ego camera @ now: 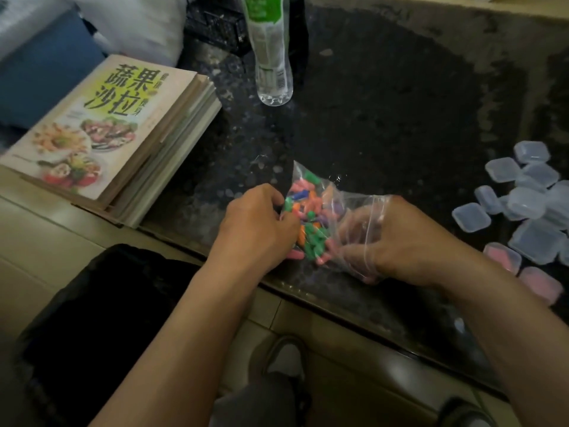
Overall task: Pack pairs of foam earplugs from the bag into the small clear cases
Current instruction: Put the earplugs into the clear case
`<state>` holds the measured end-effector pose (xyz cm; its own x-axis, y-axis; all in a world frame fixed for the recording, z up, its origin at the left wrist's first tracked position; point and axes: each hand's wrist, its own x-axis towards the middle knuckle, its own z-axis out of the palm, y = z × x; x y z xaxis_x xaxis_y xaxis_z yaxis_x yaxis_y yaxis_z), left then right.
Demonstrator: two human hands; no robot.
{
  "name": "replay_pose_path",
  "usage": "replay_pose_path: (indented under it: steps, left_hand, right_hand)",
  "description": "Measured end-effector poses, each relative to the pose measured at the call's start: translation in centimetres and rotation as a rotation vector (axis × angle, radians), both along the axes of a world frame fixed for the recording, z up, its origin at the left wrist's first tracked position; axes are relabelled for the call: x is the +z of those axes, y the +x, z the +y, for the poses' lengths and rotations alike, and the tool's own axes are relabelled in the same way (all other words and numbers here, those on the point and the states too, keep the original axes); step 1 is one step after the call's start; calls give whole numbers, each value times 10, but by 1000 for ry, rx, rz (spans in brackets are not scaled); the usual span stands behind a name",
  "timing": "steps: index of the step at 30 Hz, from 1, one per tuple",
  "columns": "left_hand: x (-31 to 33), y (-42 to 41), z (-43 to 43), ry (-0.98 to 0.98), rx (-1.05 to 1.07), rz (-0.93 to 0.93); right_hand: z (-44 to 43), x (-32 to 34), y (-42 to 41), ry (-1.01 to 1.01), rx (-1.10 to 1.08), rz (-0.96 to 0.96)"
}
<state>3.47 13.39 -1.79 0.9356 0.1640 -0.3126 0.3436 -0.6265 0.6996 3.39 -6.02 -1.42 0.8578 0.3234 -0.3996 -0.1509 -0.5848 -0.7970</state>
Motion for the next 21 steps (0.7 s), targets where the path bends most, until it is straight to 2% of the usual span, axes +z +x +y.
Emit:
replay_pose_path:
  steps: [6,15,21]
  left_hand:
    - [-5,-2,-5,41,-41,-52]
    - [-1,-3,-13,-230,15,-48]
    - [-1,-5,-13,-227,33,-75]
  right_hand:
    - [-3,0,-4,34,55,-52]
    - [-2,-5,-8,-25,11,-103]
    - [-9,-4,-8,-11,-36,-155]
